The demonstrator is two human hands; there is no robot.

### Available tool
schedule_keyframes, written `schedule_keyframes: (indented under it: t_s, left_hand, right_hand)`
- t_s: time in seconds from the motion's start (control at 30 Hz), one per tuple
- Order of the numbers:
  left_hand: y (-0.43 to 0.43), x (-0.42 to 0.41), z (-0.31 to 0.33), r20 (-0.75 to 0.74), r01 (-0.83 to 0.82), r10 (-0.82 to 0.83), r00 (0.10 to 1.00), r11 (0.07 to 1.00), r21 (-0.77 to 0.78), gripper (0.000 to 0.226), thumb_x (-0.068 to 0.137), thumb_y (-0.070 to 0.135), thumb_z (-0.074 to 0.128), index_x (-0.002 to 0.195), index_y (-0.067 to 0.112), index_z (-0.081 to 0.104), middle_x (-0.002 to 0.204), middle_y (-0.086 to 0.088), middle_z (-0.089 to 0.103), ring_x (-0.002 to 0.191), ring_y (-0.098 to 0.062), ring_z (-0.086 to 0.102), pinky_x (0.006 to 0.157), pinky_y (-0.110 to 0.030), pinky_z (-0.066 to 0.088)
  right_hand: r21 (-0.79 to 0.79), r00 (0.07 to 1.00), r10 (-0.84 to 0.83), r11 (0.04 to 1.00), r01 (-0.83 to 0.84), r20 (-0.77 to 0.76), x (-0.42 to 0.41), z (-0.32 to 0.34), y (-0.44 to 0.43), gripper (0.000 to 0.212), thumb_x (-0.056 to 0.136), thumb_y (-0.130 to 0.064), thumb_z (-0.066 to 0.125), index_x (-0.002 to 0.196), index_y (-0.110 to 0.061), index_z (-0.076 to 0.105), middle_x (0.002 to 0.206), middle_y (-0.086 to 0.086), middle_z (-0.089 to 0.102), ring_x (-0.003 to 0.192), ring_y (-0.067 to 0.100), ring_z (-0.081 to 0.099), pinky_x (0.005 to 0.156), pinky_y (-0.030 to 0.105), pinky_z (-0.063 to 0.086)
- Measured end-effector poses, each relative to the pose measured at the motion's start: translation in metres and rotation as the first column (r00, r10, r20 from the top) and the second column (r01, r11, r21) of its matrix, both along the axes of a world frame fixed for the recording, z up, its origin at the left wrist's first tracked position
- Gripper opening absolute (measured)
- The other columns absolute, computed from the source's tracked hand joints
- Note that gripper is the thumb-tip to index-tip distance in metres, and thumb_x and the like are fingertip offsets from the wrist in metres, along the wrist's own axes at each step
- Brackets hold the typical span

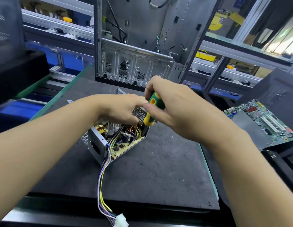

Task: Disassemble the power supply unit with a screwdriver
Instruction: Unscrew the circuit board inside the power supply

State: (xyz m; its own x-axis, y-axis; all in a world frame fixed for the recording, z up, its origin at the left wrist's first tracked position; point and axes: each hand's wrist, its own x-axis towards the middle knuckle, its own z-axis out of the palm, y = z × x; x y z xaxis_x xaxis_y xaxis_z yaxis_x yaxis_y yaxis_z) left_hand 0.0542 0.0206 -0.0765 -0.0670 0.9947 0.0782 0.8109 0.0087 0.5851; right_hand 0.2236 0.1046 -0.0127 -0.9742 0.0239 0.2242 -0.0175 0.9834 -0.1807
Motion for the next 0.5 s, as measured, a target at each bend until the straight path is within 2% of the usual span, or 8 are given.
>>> schedule_keyframes:
  t_s: [0.03, 0.13, 0.23, 0.33, 0.4, 0.47, 0.5]
  left_hand:
    - [0.000, -0.001, -0.001, -0.005, -0.010, 0.010, 1.000, 1.000, -0.002, 0.051, 0.079, -0.006, 0.061, 0.065, 0.040, 0.042, 0.062, 0.040, 0.054, 0.053, 0.012, 0.048, 0.051, -0.005, 0.036]
    - [0.000, -0.002, -0.001, 0.001, -0.041, 0.041, 0.999, 0.998, -0.057, 0.047, 0.078, -0.003, 0.059, 0.050, 0.033, 0.049, 0.044, 0.020, 0.045, 0.039, -0.001, 0.037, 0.041, -0.009, 0.030]
    - [-0.003, 0.000, 0.003, 0.024, -0.040, 0.041, 0.999, 0.997, -0.060, 0.059, 0.077, -0.001, 0.059, 0.050, 0.051, 0.056, 0.041, 0.015, 0.040, 0.038, -0.004, 0.033, 0.039, -0.010, 0.028]
    - [-0.004, 0.001, 0.004, 0.020, -0.044, 0.045, 0.999, 0.998, -0.048, 0.059, 0.078, 0.002, 0.061, 0.054, 0.056, 0.058, 0.043, 0.016, 0.042, 0.039, -0.003, 0.035, 0.041, -0.011, 0.031]
    - [-0.003, -0.002, 0.001, 0.015, -0.061, 0.062, 0.998, 0.997, -0.056, 0.046, 0.078, 0.006, 0.063, 0.055, 0.046, 0.059, 0.046, 0.015, 0.044, 0.042, -0.003, 0.035, 0.044, -0.012, 0.032]
    - [-0.004, -0.002, -0.001, 0.018, -0.065, 0.066, 0.998, 0.997, -0.049, 0.027, 0.078, 0.015, 0.066, 0.057, 0.028, 0.055, 0.050, 0.010, 0.043, 0.047, -0.005, 0.033, 0.047, -0.016, 0.032]
    - [-0.004, -0.002, -0.001, 0.029, -0.064, 0.066, 0.997, 0.997, -0.044, 0.017, 0.077, 0.023, 0.067, 0.063, 0.023, 0.057, 0.056, 0.008, 0.047, 0.052, -0.006, 0.035, 0.051, -0.019, 0.035]
  right_hand:
    - [0.014, 1.000, 0.009, 1.000, -0.009, 0.003, 0.000, 0.000, -0.002, 0.012, 0.099, -0.031, 0.054, 0.101, -0.025, 0.044, 0.078, -0.018, 0.044, 0.073, -0.007, 0.044, 0.068, 0.008, 0.034]
    - [0.063, 0.999, 0.037, 0.997, -0.039, 0.027, -0.001, 0.001, -0.008, 0.013, 0.099, -0.029, 0.054, 0.105, -0.021, 0.047, 0.080, -0.017, 0.040, 0.073, -0.006, 0.042, 0.070, 0.006, 0.032]
    - [0.071, 0.998, 0.031, 0.997, -0.035, 0.048, -0.003, 0.002, -0.011, 0.014, 0.099, -0.030, 0.054, 0.107, -0.020, 0.047, 0.081, -0.016, 0.040, 0.074, -0.004, 0.041, 0.070, 0.007, 0.033]
    - [0.070, 0.998, 0.017, 0.997, -0.021, 0.055, -0.004, 0.004, -0.010, 0.015, 0.099, -0.032, 0.053, 0.107, -0.021, 0.047, 0.081, -0.018, 0.040, 0.074, -0.003, 0.041, 0.066, 0.016, 0.033]
    - [0.089, 0.998, 0.018, 0.996, -0.023, 0.054, -0.004, 0.004, -0.011, 0.014, 0.099, -0.031, 0.052, 0.106, -0.021, 0.046, 0.081, -0.018, 0.040, 0.074, 0.005, 0.041, 0.063, 0.027, 0.025]
    - [0.114, 0.999, 0.028, 0.993, -0.033, 0.047, -0.004, 0.003, -0.013, 0.013, 0.100, -0.030, 0.052, 0.106, -0.020, 0.046, 0.081, -0.016, 0.039, 0.074, 0.014, 0.035, 0.064, 0.027, 0.021]
    - [0.123, 0.998, 0.038, 0.991, -0.043, 0.043, -0.004, 0.003, -0.014, 0.013, 0.100, -0.030, 0.053, 0.106, -0.019, 0.047, 0.082, -0.015, 0.038, 0.075, 0.013, 0.032, 0.065, 0.026, 0.021]
